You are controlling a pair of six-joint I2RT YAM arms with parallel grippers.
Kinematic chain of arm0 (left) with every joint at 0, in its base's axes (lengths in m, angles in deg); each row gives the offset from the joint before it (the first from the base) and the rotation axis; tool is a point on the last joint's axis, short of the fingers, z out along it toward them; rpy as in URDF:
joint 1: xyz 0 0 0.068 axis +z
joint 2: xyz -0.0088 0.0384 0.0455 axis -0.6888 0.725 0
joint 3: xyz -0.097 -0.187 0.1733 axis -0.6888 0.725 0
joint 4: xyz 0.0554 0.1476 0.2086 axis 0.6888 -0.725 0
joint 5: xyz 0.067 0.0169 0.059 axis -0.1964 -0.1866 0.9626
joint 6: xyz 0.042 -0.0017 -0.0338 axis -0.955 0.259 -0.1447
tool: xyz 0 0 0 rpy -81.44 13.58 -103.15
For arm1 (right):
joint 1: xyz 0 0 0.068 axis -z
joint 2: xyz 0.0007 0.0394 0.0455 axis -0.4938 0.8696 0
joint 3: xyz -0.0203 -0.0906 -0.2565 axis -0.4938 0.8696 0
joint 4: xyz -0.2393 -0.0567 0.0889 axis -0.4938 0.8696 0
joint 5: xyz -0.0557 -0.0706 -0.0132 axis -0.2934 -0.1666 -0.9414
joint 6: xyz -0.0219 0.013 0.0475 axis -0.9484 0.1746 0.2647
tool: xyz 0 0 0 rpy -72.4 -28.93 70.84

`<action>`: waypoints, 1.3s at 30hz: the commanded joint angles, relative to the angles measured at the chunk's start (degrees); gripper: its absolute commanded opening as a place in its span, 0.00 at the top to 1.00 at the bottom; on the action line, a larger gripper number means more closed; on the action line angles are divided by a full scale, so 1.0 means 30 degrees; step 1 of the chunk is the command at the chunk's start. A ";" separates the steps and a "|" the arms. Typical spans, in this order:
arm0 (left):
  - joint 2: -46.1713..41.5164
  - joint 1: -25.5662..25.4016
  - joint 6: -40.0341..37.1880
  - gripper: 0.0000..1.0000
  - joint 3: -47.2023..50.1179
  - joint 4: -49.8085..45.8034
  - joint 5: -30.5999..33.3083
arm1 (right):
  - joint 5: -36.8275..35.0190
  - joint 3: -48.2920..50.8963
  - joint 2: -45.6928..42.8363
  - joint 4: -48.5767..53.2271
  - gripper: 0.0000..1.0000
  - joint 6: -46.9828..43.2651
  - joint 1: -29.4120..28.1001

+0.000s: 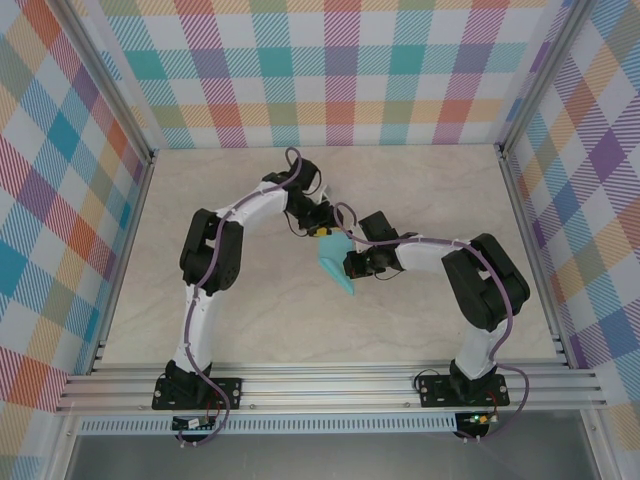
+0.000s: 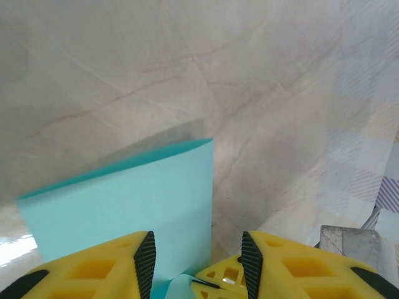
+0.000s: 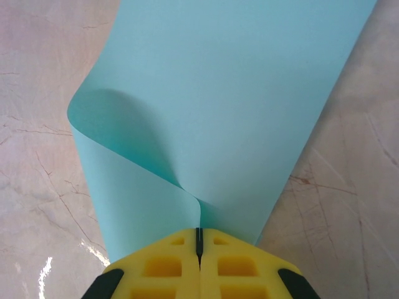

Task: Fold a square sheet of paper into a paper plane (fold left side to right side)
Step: Third fold the triangle at the center of the table.

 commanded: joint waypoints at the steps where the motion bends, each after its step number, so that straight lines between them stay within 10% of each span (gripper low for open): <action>1: -0.1513 0.0464 -0.0410 0.62 0.0775 -0.1063 -0.0495 | 0.0356 0.0171 0.1015 0.1261 1.00 0.0130 -0.0135; 11: -0.4115 -0.0097 0.1579 0.76 0.6683 0.2667 -0.2809 | 0.0210 0.0039 0.1084 0.1480 1.00 -0.0100 -0.0150; 39: -0.2375 -0.1205 0.1651 0.78 0.8199 0.2990 -0.1017 | -0.0194 -0.0131 0.1201 0.1847 1.00 -0.0203 -0.0149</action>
